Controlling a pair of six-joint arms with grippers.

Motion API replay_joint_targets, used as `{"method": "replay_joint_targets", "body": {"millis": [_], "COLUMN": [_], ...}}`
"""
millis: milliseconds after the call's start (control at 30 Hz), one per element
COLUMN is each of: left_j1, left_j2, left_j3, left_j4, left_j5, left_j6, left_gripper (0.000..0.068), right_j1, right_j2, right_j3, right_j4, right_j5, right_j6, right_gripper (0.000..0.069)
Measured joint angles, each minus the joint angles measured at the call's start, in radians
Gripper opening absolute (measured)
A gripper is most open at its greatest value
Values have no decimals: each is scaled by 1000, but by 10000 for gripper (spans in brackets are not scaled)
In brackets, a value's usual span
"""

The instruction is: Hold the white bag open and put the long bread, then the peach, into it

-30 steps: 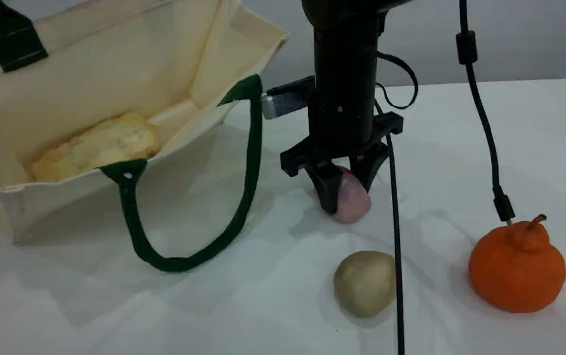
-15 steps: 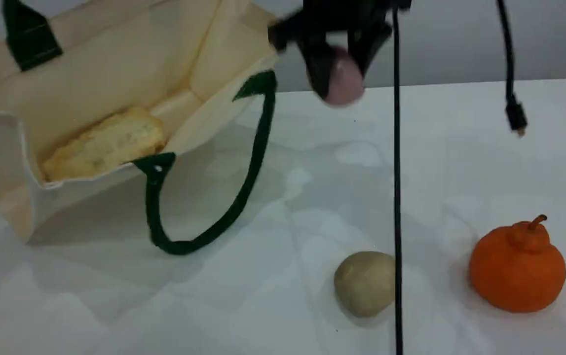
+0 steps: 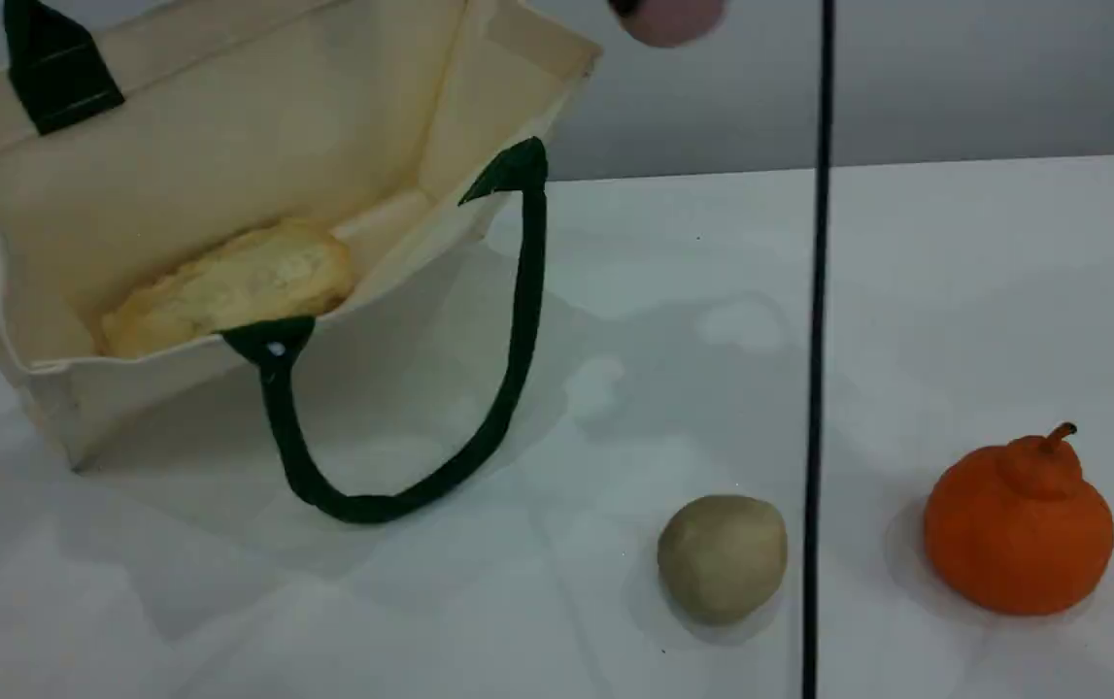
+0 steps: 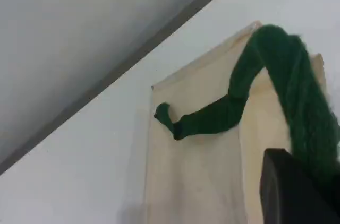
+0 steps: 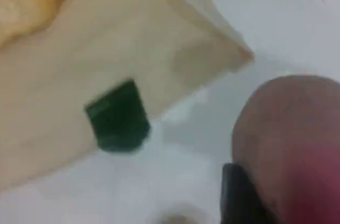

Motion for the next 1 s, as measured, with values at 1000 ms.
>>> {"method": "replay_joint_targets", "body": {"millis": [1000], "left_j1": [-103], "left_j2": [1], "left_j3": [0], "left_j4": [-52], "left_j5": [0], "left_j6": [-7], "left_gripper": [83], "right_j1": [141], "right_j2": [-383], "right_j3": [759], "right_j4": [696], "right_j5": [-768], "right_j6": [-455], "right_gripper": [342]}}
